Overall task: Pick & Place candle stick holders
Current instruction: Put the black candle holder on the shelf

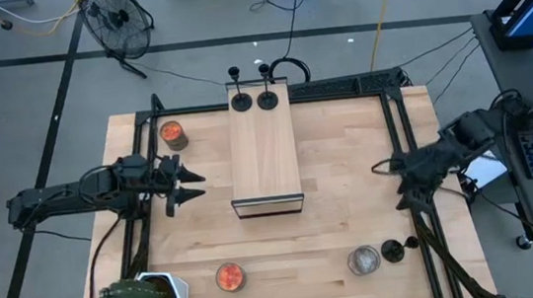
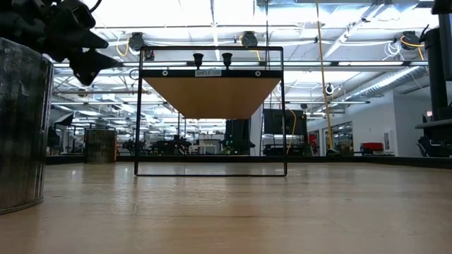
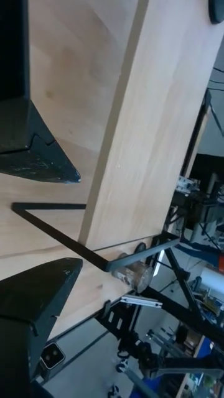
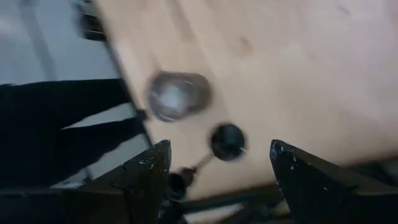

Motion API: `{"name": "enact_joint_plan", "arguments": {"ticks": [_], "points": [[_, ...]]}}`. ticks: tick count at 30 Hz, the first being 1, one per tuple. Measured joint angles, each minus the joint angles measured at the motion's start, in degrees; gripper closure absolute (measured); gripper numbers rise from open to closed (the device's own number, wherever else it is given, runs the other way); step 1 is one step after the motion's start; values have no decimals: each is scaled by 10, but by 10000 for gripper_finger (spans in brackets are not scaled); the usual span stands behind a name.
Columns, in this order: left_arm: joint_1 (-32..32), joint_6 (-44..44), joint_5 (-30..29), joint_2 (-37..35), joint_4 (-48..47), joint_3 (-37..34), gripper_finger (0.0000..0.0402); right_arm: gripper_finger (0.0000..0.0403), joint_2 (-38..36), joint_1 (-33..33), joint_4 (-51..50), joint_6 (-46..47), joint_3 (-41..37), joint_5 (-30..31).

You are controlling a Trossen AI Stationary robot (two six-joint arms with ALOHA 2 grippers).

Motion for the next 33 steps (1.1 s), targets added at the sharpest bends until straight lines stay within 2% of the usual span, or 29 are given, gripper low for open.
{"name": "enact_joint_plan", "arguments": {"ticks": [4,12,18,25,33], "points": [[0,-1,3,0,0,0,188,135,14,64,-32,75,0,40],[0,-6,10,0,0,0,188,135,67,208,-24,232,0,47],[0,-7,10,0,0,0,188,135,95,312,-13,344,0,104],[0,-7,10,0,1,0,188,135,128,364,1,400,0,118],[0,-8,10,0,2,0,188,135,157,372,-8,402,0,129]]}}
